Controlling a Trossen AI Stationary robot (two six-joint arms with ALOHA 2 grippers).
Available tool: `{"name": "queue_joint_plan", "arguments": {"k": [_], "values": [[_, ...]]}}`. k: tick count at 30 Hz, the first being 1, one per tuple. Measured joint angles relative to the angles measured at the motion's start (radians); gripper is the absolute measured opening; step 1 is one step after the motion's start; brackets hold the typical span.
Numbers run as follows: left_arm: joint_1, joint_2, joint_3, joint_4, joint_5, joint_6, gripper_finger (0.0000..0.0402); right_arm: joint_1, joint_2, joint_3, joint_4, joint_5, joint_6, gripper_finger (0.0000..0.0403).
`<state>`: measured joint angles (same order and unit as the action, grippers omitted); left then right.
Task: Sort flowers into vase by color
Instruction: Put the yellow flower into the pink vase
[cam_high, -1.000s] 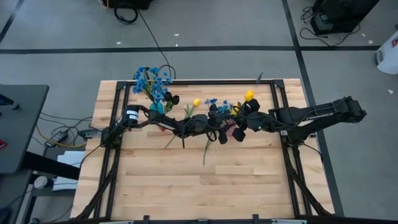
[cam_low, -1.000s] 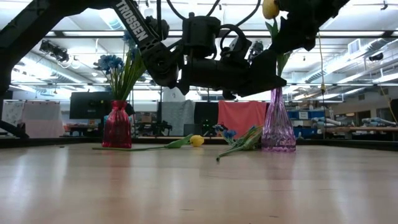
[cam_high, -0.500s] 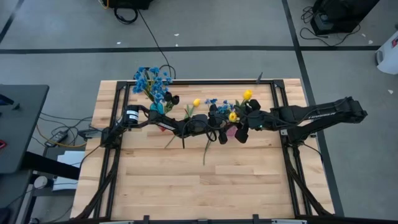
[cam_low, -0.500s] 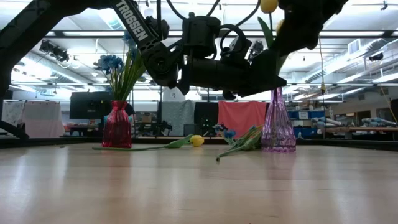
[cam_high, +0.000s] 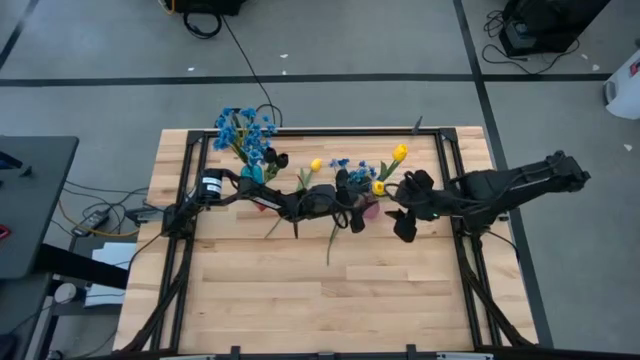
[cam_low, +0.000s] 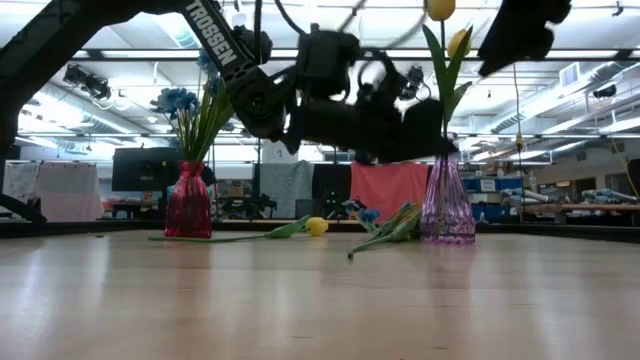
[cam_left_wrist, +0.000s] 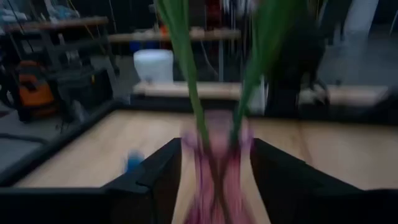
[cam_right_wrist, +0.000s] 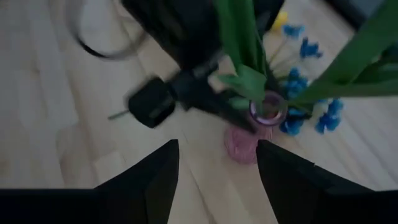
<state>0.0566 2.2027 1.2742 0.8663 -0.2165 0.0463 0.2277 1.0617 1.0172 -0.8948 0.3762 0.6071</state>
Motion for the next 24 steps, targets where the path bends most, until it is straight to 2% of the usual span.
{"name": "queue_joint_plan", "arguments": {"k": [6, 10, 15, 24], "values": [[-0.001, -0.09, -0.003, -0.175, -0.006, 0.01, 0.0257, 0.126, -0.068, -0.001, -0.001, 0.197, 0.046, 0.0219], [-0.007, -0.159, -0.03, -0.319, -0.045, 0.0, 0.0277, 0.186, -0.089, -0.032, 0.011, 0.269, 0.097, 0.0219], [-0.048, -0.265, -0.101, -0.416, -0.237, 0.001, 0.0271, 0.252, -0.086, -0.101, 0.093, 0.334, 0.133, 0.0219], [-0.113, -0.374, -0.363, -0.318, -0.344, -0.139, 0.0235, 0.35, -0.087, -0.257, 0.286, 0.495, 0.118, 0.0218]]}}
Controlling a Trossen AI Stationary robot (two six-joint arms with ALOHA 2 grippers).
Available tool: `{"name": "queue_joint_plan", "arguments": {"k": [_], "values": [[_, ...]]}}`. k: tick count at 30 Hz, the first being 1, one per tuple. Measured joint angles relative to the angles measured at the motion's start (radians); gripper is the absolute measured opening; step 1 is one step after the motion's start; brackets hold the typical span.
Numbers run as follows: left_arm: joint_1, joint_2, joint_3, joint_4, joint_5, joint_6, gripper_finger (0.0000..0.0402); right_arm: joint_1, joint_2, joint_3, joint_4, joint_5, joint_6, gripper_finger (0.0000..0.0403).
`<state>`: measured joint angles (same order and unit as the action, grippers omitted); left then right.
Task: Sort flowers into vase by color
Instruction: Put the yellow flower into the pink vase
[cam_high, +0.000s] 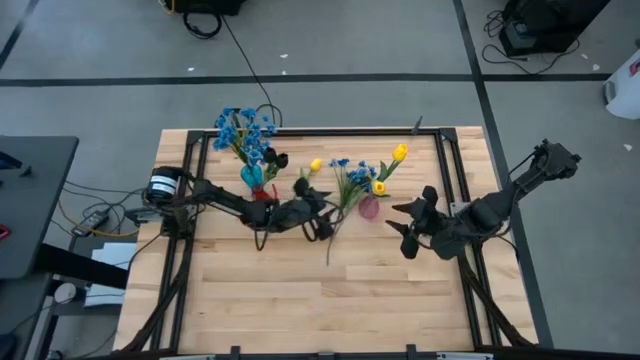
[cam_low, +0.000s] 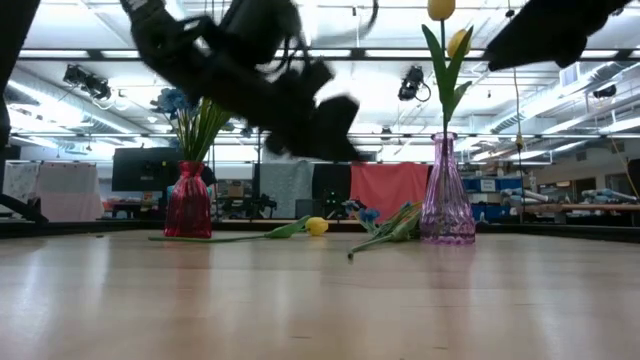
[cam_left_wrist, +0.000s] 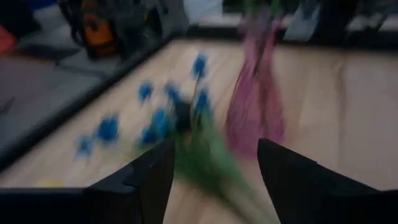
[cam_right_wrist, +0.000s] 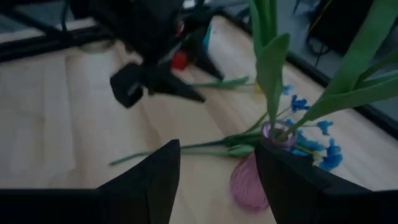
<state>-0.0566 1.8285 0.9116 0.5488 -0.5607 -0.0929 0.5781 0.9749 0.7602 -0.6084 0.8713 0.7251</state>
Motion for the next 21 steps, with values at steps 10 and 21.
{"name": "queue_joint_plan", "arguments": {"k": [10, 21], "values": [[-0.02, -0.069, -0.056, -0.212, -0.078, -0.118, 0.021, 0.008, -0.055, -0.23, 0.226, 0.107, -0.03, 0.0217], [0.016, -0.107, -0.014, -0.475, -0.094, -0.202, 0.0202, -0.006, -0.243, -0.334, 0.529, 0.065, -0.424, 0.0203]]}}
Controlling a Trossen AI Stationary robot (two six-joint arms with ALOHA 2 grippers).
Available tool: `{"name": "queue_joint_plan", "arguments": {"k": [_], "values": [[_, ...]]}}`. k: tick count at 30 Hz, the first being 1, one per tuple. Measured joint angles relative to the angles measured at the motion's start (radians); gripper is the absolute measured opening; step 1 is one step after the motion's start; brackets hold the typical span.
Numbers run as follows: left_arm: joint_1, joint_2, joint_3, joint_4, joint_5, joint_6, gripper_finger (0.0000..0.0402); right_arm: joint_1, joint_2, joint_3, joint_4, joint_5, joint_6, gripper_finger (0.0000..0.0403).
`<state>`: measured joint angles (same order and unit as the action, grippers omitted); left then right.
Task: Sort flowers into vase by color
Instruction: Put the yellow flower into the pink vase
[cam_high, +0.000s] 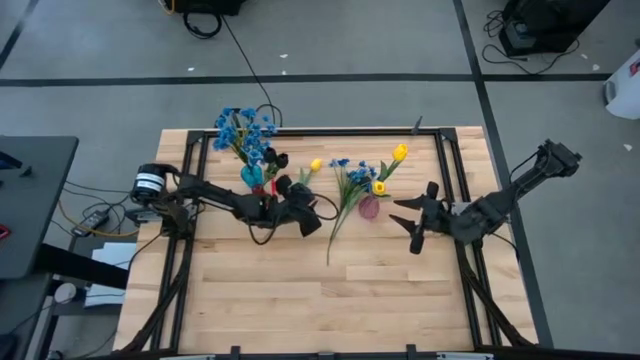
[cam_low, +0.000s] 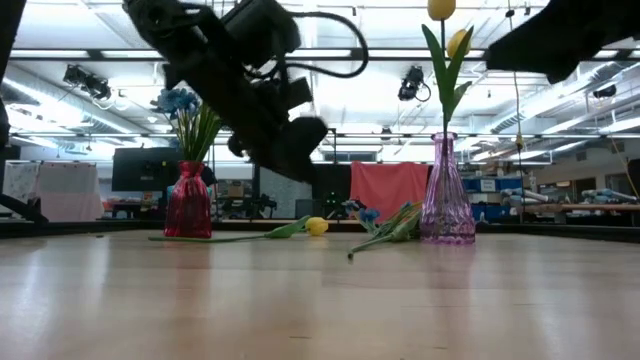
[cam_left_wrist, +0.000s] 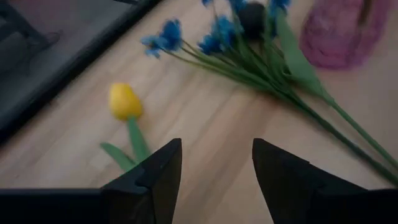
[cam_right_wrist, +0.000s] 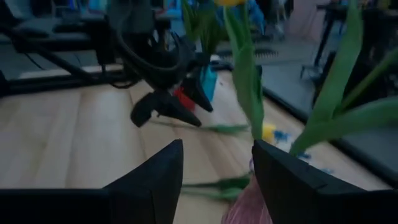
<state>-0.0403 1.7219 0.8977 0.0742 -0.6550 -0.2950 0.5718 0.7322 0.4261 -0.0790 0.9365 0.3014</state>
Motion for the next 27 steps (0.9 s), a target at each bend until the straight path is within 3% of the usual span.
{"name": "queue_joint_plan", "arguments": {"k": [3, 12, 19, 27], "values": [[0.002, -0.013, 0.022, -0.024, -0.004, -0.013, 0.0202, -0.024, -0.031, -0.035, 0.09, -0.044, -0.088, 0.0201], [0.011, 0.017, 0.033, -0.011, 0.013, -0.127, 0.0202, -0.113, -0.007, -0.229, 0.617, -0.255, -0.257, 0.0201], [-0.001, 0.073, 0.034, 0.017, 0.017, -0.228, 0.0202, -0.13, 0.031, -0.288, 0.73, -0.286, -0.268, 0.02], [-0.027, 0.089, 0.034, -0.075, -0.264, -0.365, 0.0202, -0.13, 0.047, -0.286, 0.743, -0.333, -0.282, 0.02]]}}
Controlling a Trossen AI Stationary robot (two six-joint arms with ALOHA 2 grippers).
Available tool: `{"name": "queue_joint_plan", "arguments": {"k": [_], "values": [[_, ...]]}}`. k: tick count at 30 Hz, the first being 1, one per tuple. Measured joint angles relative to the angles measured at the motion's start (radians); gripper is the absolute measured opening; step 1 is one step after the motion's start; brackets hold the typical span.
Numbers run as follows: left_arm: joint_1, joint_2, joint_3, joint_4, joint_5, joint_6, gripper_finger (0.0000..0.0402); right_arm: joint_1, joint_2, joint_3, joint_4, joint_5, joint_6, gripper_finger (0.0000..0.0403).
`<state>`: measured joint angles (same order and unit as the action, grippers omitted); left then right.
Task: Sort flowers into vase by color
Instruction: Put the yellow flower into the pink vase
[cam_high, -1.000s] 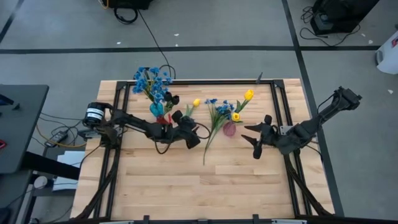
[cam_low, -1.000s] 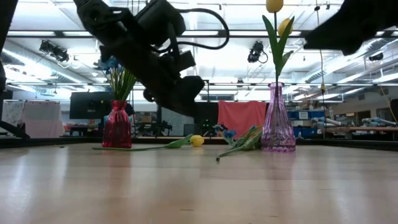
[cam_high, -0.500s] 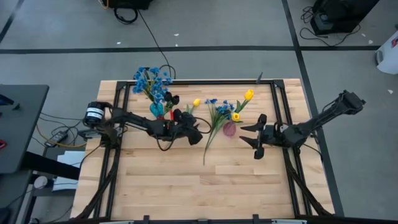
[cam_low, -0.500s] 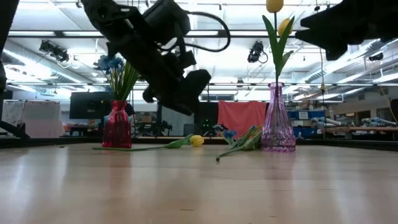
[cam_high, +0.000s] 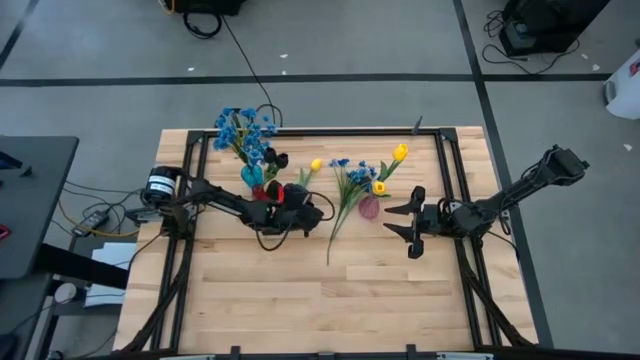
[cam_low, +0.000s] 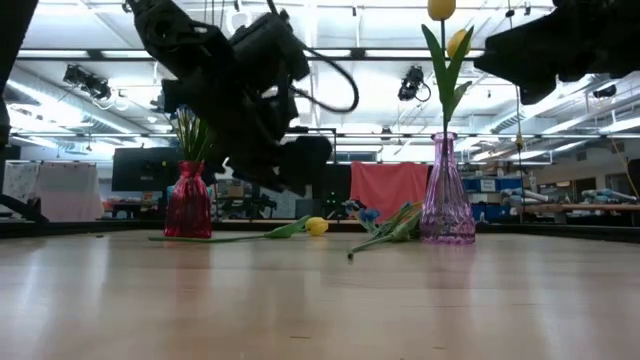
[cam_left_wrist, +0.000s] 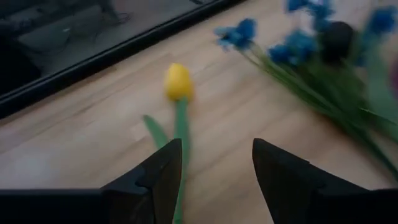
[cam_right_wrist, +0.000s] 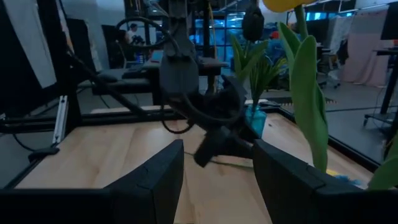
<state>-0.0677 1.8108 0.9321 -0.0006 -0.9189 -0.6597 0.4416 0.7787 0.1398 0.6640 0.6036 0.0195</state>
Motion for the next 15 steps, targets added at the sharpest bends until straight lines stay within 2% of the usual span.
{"name": "queue_joint_plan", "arguments": {"k": [9, 15], "values": [[0.055, 0.114, -0.001, -0.002, -0.011, -0.079, 0.0201, 0.0, 0.009, 0.0, 0.015, -0.049, -0.004, 0.02], [0.076, 0.13, -0.001, -0.02, 0.0, -0.116, 0.0201, 0.002, 0.01, 0.0, 0.024, -0.083, -0.004, 0.02]]}}
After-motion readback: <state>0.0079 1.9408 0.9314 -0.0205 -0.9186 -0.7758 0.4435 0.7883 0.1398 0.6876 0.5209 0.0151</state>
